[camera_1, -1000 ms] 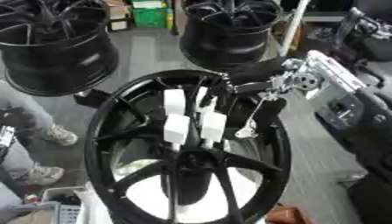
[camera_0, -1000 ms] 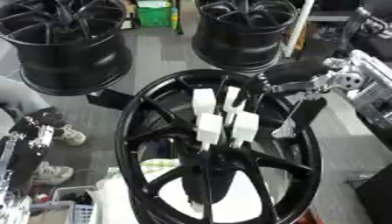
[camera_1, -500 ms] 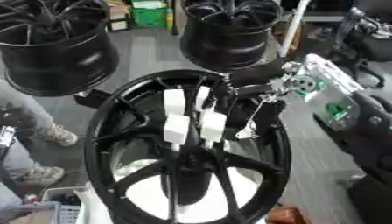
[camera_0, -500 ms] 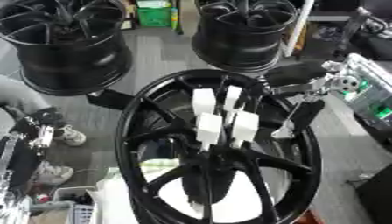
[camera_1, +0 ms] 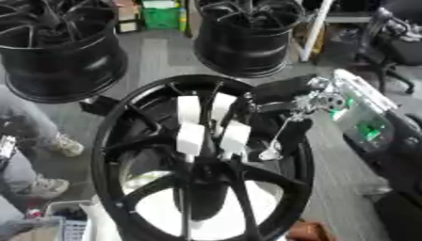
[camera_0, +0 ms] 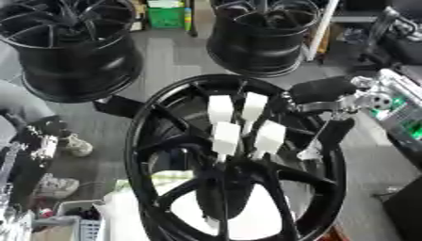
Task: Pull the pin out of the wheel hub.
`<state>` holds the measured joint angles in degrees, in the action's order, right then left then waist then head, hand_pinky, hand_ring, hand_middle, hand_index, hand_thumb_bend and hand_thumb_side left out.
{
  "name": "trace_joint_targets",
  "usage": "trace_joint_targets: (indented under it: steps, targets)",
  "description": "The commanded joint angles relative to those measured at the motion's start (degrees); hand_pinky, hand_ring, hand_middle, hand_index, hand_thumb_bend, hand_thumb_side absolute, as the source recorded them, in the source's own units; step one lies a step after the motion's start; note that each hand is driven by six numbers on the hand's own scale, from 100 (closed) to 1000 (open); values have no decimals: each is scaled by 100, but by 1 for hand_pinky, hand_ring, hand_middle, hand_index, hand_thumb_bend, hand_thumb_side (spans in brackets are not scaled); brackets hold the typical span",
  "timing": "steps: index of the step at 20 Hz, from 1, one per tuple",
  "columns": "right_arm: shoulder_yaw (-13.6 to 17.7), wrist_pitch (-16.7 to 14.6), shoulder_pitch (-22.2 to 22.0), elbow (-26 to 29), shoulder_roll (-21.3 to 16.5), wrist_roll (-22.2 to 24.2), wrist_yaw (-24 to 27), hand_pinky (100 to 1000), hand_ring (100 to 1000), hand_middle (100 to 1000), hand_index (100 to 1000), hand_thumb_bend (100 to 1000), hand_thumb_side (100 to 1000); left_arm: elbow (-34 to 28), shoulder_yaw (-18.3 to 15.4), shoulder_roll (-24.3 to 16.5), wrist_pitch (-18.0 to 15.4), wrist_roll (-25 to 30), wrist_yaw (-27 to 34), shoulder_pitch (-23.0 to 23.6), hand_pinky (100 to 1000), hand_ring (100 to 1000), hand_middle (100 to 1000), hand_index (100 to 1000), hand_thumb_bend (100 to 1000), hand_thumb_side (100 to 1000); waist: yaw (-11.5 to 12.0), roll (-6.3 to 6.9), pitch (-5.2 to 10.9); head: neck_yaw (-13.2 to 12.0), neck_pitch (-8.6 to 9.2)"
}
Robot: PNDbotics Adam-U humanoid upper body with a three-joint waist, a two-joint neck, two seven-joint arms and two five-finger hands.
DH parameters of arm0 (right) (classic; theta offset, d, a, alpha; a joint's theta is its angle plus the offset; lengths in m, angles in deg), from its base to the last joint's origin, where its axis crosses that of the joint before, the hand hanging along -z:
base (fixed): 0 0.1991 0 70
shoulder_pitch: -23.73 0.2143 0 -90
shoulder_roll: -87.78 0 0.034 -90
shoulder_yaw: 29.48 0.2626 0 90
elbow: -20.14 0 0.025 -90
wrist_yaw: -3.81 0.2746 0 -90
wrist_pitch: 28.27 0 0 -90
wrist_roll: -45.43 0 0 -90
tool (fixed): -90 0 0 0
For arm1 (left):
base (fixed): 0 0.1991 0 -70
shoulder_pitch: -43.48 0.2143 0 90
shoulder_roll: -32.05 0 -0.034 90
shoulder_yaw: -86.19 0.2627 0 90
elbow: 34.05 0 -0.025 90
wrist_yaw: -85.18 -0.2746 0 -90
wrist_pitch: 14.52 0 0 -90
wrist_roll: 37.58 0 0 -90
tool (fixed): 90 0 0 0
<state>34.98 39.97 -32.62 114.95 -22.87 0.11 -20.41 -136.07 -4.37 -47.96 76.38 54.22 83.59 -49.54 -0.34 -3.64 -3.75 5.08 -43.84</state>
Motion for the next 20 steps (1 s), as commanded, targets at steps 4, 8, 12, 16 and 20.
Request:
trace_joint_targets:
  steps: [4,8,12,16,20]
  targets:
    - [47,-10,30,27,-182,50,29,744,703,766,873,332,360,-91,-1,-48,-11,21,3,-46,756,724,670,792,171,593,-8,17,41,20,-28]
    - [36,-31,41,-23,-146,55,12,742,702,764,870,313,343,-91,0,-45,-11,23,6,-47,756,724,670,792,171,594,-7,17,40,23,-28]
    - [28,-57,54,-76,-120,46,-1,740,699,762,866,302,333,-91,0,-43,-11,23,3,-47,756,723,670,792,172,593,-1,15,36,29,-28]
    - [14,-81,84,-125,-88,42,-16,737,696,760,863,293,323,-92,2,-37,-10,24,3,-51,755,723,669,792,173,593,11,13,27,32,-28]
    - [-2,-104,125,-179,-58,37,-40,734,693,757,858,280,312,-94,2,-32,-9,23,2,-56,756,723,669,792,172,594,31,12,15,33,-28]
